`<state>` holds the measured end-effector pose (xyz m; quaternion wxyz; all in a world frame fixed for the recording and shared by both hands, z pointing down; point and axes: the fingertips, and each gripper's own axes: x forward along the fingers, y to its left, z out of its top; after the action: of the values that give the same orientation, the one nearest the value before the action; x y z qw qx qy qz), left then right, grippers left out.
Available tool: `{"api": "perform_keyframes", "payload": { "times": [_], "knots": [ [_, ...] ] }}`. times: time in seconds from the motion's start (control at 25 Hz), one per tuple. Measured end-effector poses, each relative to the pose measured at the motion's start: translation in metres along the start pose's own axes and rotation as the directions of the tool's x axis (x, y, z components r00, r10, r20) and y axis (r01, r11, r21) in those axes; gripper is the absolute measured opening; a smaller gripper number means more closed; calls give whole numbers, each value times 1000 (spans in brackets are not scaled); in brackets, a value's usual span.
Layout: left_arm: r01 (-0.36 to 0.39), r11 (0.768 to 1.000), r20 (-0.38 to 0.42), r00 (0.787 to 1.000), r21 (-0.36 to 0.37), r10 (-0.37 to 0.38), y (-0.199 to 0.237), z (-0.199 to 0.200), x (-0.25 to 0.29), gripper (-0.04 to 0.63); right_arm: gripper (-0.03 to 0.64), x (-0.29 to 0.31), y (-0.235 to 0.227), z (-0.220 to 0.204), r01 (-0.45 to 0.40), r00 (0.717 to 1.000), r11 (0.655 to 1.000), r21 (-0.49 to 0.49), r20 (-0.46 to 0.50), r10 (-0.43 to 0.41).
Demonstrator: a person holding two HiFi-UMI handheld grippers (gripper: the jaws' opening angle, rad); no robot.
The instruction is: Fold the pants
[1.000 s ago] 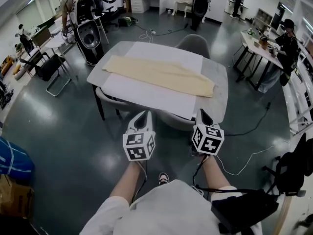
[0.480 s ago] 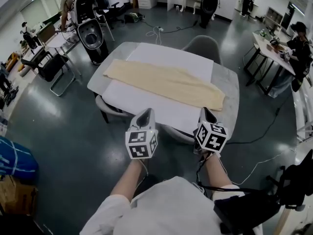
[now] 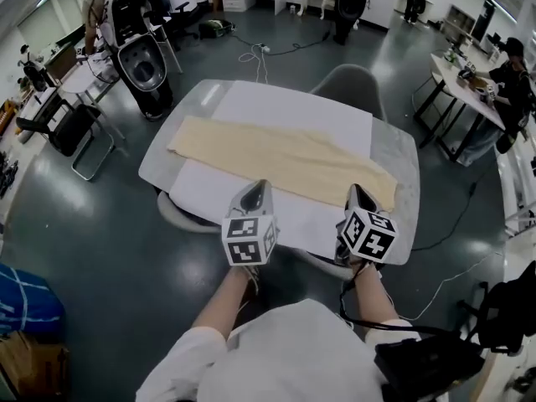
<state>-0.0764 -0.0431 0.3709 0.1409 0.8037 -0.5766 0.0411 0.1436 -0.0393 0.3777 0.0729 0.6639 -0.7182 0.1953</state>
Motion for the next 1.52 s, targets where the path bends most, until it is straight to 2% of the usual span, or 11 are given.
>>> {"api": "perform_keyframes", "payload": {
  "times": [0.28, 0.44, 0.76, 0.92, 1.04, 1.16, 1.36, 1.52],
  "knots": [
    [102, 994, -22, 995, 27, -101, 56, 46, 82, 9, -8, 72, 32, 42, 98, 995, 995, 26, 10, -98],
    [162, 985, -56, 986, 58, -159, 73, 48, 121, 9, -8, 100, 37, 47, 153, 988, 987, 44, 9, -153],
    [258, 963, -152, 958, 74, -245, 48, 10, 171, 9, -8, 118, -13, 16, 249, 968, 962, 111, -47, -245],
    [322, 944, -179, 935, 72, -305, 9, 4, 186, 9, -8, 106, -43, 17, 295, 955, 948, 122, -55, -290],
    [389, 918, -189, 910, 75, -370, -35, 2, 198, 9, -8, 90, -78, 17, 345, 939, 927, 146, -55, -340],
    [466, 882, -210, 871, 70, -444, -81, -10, 210, 9, -8, 66, -116, 9, 421, 907, 892, 162, -62, -416],
    [584, 808, -286, 790, 77, -543, -164, -45, 220, 9, -8, 14, -185, -15, 538, 842, 814, 218, -94, -531],
    [659, 746, -361, 720, 90, -593, -228, -84, 220, 9, -8, -24, -232, -42, 598, 799, 758, 259, -124, -588]
  ]
}}
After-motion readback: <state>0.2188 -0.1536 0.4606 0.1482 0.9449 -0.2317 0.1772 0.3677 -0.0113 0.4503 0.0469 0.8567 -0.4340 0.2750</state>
